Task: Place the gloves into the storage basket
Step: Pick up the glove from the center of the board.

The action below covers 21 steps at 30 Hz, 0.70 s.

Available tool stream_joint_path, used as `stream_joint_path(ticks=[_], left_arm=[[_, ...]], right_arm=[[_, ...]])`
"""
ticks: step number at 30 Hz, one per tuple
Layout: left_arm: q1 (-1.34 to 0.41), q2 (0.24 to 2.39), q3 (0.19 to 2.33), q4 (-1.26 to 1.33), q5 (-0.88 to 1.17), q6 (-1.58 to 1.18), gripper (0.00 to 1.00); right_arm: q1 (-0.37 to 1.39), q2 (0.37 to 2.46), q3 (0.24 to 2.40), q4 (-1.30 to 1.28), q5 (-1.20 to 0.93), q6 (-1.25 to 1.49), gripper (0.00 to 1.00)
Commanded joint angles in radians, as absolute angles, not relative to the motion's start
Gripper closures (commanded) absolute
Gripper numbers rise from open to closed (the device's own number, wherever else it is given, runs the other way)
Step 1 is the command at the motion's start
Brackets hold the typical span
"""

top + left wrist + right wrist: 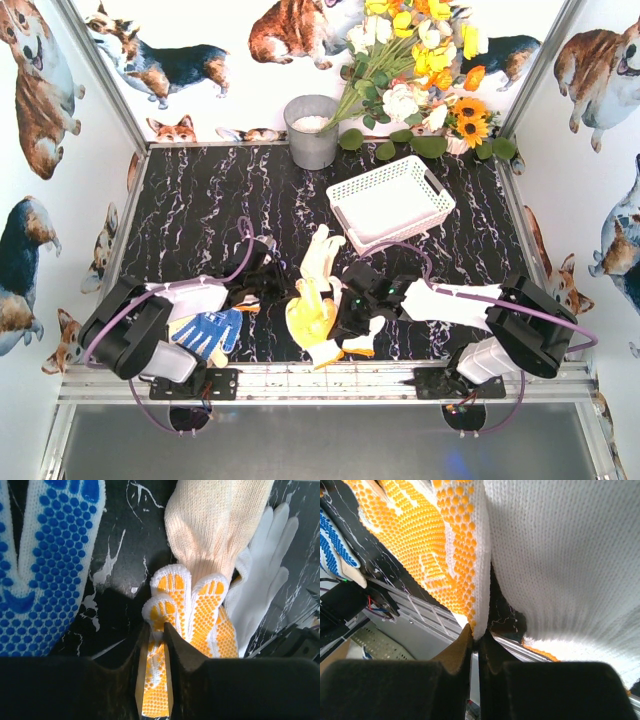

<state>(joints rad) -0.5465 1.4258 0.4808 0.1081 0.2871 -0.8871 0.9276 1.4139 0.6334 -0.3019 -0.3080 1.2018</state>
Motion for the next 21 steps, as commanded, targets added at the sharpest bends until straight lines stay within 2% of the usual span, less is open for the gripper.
stream_joint_path(ticks=[1,4,14,21], left_arm=[[-0.558,1.466,0.511,0.048,0.223,-0.863,0.91],[-0.558,1.445,0.526,0.020,0.192,-0.859,1.00],[-0.558,1.277,0.562,-0.100,0.146,-0.830,1.00],[-0.558,1.236,0.668,-0.154,0.173,-0.815,1.00]], right_arm=[[0.930,1.404,0.691,-0.252,-0.293,1.183,1.00],[0.931,1.383,0.702,-0.269,-0.287,1.183,1.00],[0.930,1.266,0.739,-0.273,-0.288,1.179,1.00],[0.892,1.159,0.792,-0.319,-0.272,1.156,1.00]])
